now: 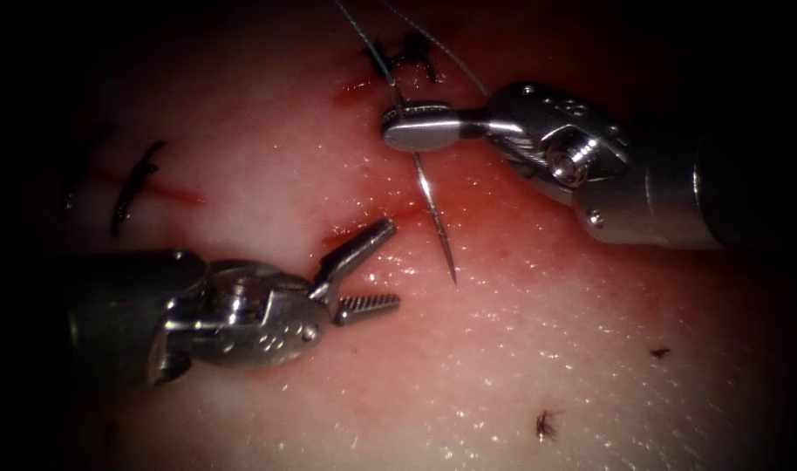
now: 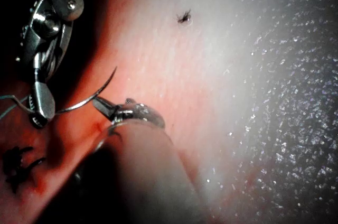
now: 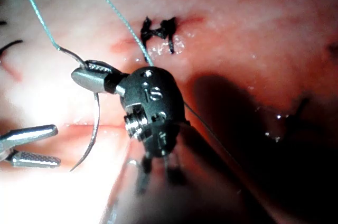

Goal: Wound Closure

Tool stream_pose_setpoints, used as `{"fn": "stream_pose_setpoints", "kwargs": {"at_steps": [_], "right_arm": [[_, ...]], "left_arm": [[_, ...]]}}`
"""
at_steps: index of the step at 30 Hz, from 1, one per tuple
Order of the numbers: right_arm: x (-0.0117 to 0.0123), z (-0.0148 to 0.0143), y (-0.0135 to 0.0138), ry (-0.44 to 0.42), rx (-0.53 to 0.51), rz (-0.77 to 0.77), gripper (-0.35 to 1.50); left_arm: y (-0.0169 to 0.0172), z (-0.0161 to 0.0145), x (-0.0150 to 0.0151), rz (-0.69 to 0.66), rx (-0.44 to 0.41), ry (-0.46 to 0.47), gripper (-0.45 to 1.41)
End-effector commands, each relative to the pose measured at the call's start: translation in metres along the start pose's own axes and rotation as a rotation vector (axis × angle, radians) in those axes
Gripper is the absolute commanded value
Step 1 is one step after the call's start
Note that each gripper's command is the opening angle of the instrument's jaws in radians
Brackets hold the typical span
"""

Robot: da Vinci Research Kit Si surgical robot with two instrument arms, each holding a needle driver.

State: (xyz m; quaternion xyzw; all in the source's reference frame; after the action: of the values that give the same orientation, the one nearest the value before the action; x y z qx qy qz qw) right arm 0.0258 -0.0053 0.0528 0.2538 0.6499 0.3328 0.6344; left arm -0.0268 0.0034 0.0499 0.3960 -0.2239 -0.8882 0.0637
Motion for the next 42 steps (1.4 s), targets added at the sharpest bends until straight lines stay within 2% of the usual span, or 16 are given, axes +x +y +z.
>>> {"fn": "stream_pose_setpoints", "kwargs": {"at_steps": [1, 3, 4, 8, 11, 13, 14, 17, 22, 25, 30, 36, 38, 39, 41, 42], "right_arm": [[-0.001, 0.0011, 0.0003, 0.007, 0.02, -0.068, -0.35], [-0.0008, 0.0017, 0.0006, 0.029, 0.071, -0.2, -0.35], [-0.0007, 0.0019, 0.0007, 0.034, 0.091, -0.233, -0.35], [0.0001, 0.0024, 0.0011, 0.079, 0.136, -0.255, -0.35], [0.0007, 0.0023, 0.001, 0.103, 0.14, -0.256, -0.35], [0.0008, 0.0023, 0.0007, 0.116, 0.132, -0.263, -0.35], [0.0008, 0.0023, 0.0006, 0.119, 0.129, -0.269, -0.35], [0.0007, 0.0024, 0.0004, 0.14, 0.127, -0.285, -0.35], [0.0006, 0.0022, 0.0002, 0.192, 0.155, -0.308, -0.35], [0.0006, 0.0021, -0.0001, 0.216, 0.17, -0.315, -0.35], [0.0005, 0.0022, -0.0007, 0.233, 0.191, -0.328, -0.35], [0.0006, 0.0024, -0.0009, 0.247, 0.184, -0.347, -0.35], [0.0005, 0.0025, -0.001, 0.246, 0.178, -0.347, -0.35], [0.0004, 0.0025, -0.001, 0.245, 0.176, -0.348, -0.35], [0.0003, 0.0024, -0.0011, 0.244, 0.174, -0.349, -0.35], [0.0003, 0.0024, -0.0011, 0.244, 0.175, -0.349, -0.35]], "left_arm": [[0.0006, 0.0006, -0.0002, -0.009, 0.0, -0.008, 0.12], [0.0012, 0.0008, -0.001, -0.044, 0.006, -0.026, -0.03], [0.0013, 0.0009, -0.0011, -0.047, 0.002, -0.03, -0.03], [0.0024, 0.0017, -0.0025, -0.159, -0.019, -0.063, -0.08], [0.0023, 0.002, -0.003, -0.432, -0.025, -0.031, 0.29], [0.002, 0.0019, -0.0027, -0.663, -0.044, 0.097, 0.44], [0.0018, 0.0019, -0.0025, -0.719, -0.046, 0.131, 0.49], [0.0007, 0.0019, -0.0011, -0.982, -0.106, 0.271, 0.86], [-0.0015, 0.002, -0.0006, -1.224, -0.165, 0.4, 1.03], [-0.0021, 0.0024, -0.0012, -1.324, -0.171, 0.396, 1.08], [-0.0018, 0.0035, -0.002, -1.514, -0.207, 0.389, 0.96], [-0.0012, 0.0049, -0.0016, -1.648, -0.22, 0.384, 0.86], [-0.0012, 0.0051, -0.0014, -1.7, -0.23, 0.382, 0.56], [-0.0012, 0.0052, -0.0013, -1.741, -0.239, 0.381, 0.17], [-0.0012, 0.0051, -0.0014, -1.804, -0.257, 0.38, -0.45], [-0.0012, 0.005, -0.0015, -1.819, -0.273, 0.385, -0.45]]}}
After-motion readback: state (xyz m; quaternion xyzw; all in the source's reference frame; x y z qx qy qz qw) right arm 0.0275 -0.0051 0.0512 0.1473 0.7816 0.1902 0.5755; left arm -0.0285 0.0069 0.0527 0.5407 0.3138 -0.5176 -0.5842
